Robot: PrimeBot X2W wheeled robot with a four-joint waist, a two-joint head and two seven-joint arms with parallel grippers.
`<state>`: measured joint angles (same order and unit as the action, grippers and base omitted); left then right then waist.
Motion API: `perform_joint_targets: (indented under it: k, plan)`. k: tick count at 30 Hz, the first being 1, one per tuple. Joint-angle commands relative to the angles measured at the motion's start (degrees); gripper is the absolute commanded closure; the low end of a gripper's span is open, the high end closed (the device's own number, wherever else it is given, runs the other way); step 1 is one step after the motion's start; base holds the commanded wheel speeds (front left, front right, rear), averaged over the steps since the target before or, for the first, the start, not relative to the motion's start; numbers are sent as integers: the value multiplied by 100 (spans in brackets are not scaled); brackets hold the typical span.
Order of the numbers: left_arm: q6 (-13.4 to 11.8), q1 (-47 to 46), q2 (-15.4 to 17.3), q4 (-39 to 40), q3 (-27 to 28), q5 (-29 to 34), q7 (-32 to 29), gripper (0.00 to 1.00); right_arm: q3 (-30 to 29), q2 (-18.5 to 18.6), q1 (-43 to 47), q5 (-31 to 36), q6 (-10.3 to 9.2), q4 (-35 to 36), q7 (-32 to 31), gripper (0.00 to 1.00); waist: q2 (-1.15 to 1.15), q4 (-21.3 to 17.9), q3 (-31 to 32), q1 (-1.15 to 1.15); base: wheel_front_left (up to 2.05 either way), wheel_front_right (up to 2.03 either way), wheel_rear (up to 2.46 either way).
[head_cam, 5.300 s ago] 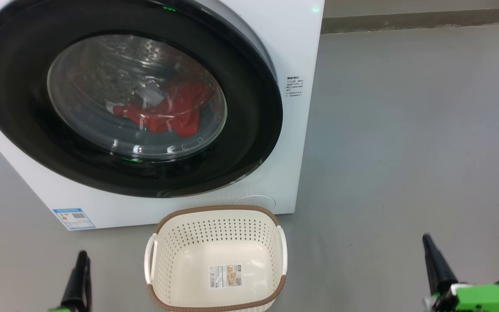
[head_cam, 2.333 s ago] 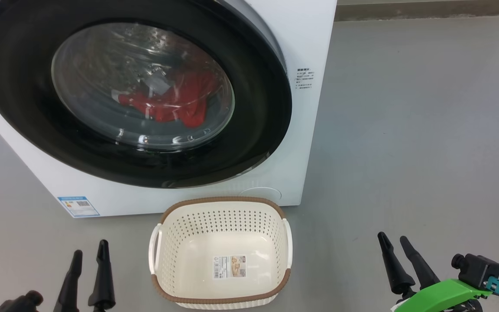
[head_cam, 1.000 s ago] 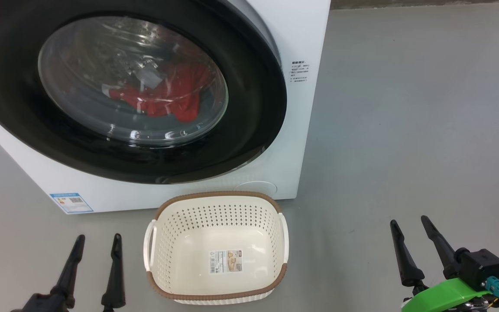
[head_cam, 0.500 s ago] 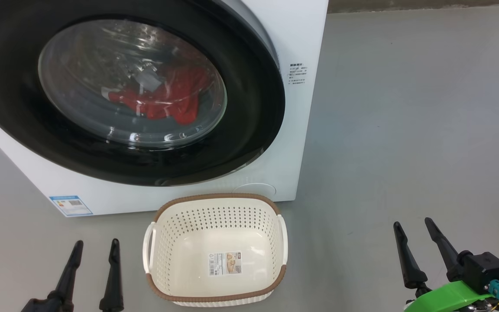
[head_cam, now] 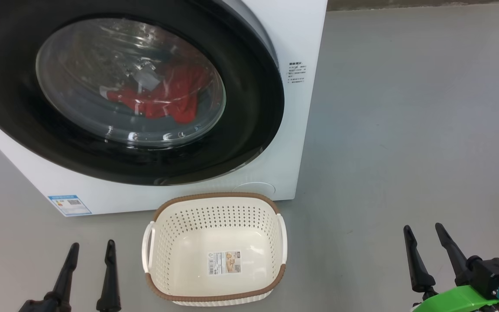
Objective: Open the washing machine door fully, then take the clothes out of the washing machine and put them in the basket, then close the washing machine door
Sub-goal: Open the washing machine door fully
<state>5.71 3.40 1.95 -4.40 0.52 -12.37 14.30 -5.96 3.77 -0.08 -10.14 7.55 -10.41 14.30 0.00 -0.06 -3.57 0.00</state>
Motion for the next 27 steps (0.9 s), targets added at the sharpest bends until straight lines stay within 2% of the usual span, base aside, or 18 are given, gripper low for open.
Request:
perform_joint_targets:
  k: [1,15,16,17,18,19,27]
  plan:
    - [-49,-73,93,110,185,-22,70,0,136,28,-52,71,-6,128,70,0,0,3,5,0,0,0,0]
    - [-78,-76,93,141,153,-31,70,0,210,-4,-123,8,-6,73,70,0,0,50,12,0,0,0,0]
    - [-80,-77,93,145,152,-32,70,0,248,-6,-142,-34,-6,65,70,17,0,52,5,0,0,0,0]
    - [-82,-80,93,150,150,-34,70,0,290,-8,-172,-94,-6,56,70,60,0,55,-2,0,0,0,0]
    - [-85,-84,93,155,147,-36,70,0,323,-9,-217,-162,-6,48,70,94,0,56,-10,0,0,0,0]
    - [-86,-92,93,163,141,-35,70,0,356,-11,-281,-246,-6,48,70,100,0,57,-24,0,0,0,0]
    - [-93,-235,93,221,74,-53,70,0,667,-35,-1264,-1243,-6,56,70,100,0,115,-189,0,0,0,0]
